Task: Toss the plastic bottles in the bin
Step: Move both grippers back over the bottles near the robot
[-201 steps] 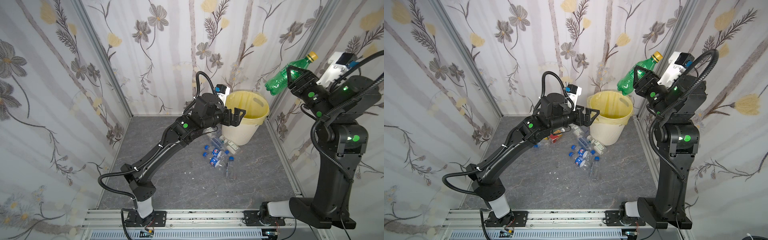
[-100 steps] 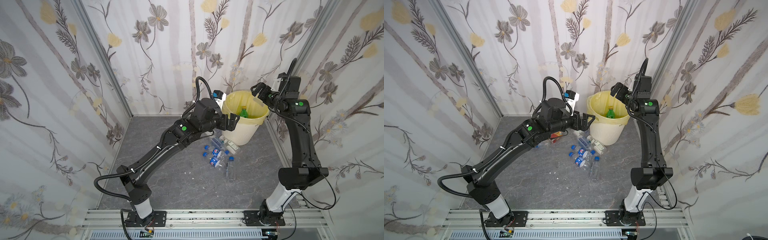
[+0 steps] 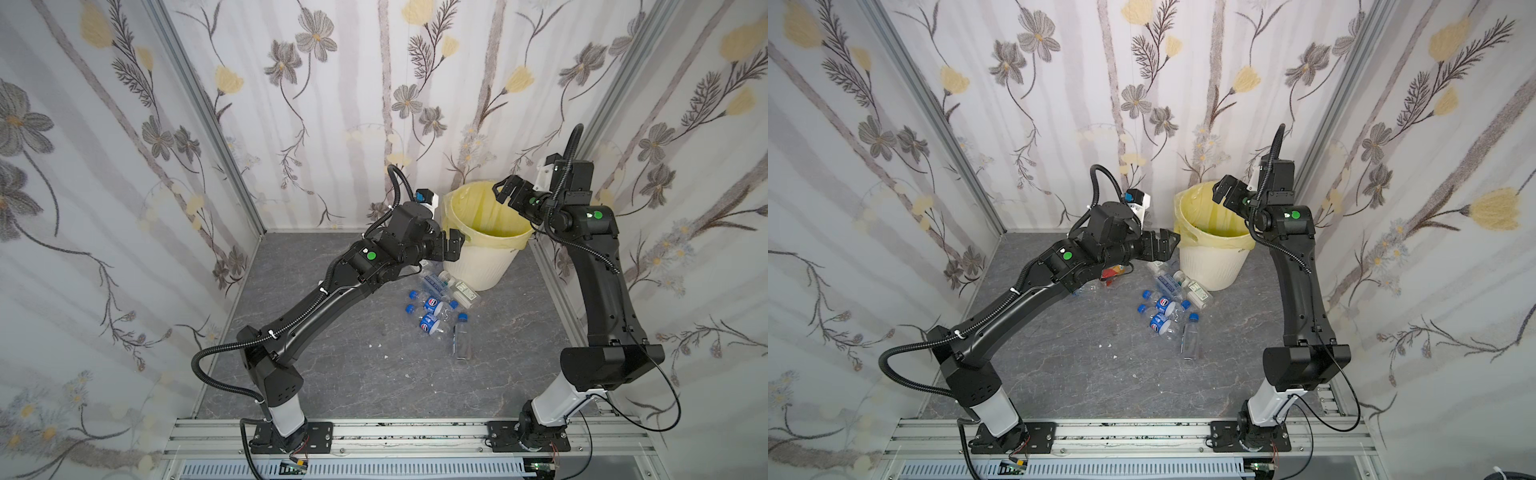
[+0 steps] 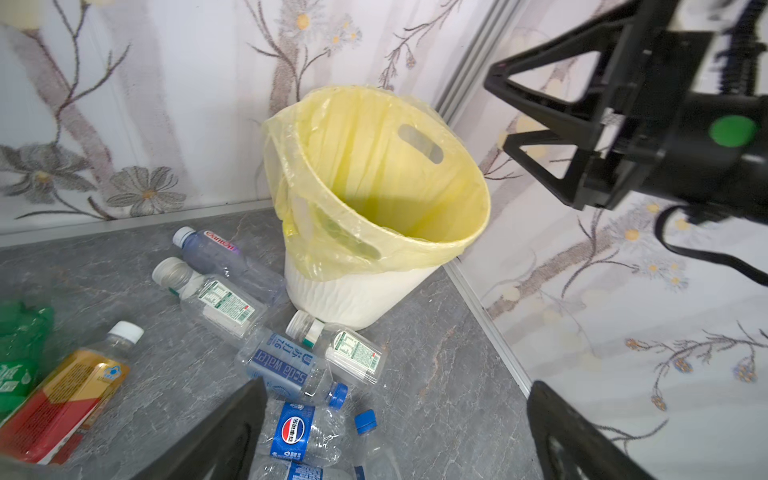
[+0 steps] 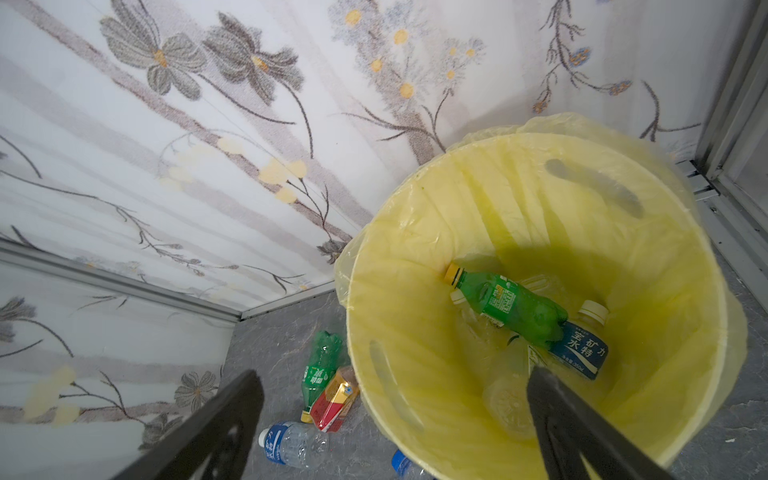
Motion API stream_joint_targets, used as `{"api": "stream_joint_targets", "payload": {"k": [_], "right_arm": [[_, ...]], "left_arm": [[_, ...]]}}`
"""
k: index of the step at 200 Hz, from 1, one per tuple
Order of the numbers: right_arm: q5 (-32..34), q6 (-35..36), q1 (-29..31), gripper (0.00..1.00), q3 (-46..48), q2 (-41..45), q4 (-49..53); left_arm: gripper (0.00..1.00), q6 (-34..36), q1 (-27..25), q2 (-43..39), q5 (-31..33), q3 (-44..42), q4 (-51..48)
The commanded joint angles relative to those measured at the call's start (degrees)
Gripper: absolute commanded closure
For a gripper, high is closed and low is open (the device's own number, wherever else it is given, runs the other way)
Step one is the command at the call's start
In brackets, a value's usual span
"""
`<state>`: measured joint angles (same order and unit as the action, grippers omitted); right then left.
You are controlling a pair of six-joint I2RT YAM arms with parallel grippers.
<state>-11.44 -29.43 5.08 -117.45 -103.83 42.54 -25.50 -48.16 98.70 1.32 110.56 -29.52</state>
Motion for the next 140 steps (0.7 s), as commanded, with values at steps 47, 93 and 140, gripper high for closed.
{"api": "stream_joint_targets", "payload": {"k": [47,93,140], "right_arm": [[4.35,2.76,12.86,0.0,16.32,9.66,-10.71],[8.5,2.39,25.34,0.0,25.97,11.41,-14.87],[13.5,4.47,35.14,0.0,26.1,5.81,-14.26]], "left_arm": [[0.0,-18.55,11.15,-6.75,3.57,-13.13,0.09],[0.0,-26.25,22.86,-10.43,-3.89,-23.73,0.49],[0.0,-32.66,31.73,-10.85,-8.09,-31.37,0.82]]}}
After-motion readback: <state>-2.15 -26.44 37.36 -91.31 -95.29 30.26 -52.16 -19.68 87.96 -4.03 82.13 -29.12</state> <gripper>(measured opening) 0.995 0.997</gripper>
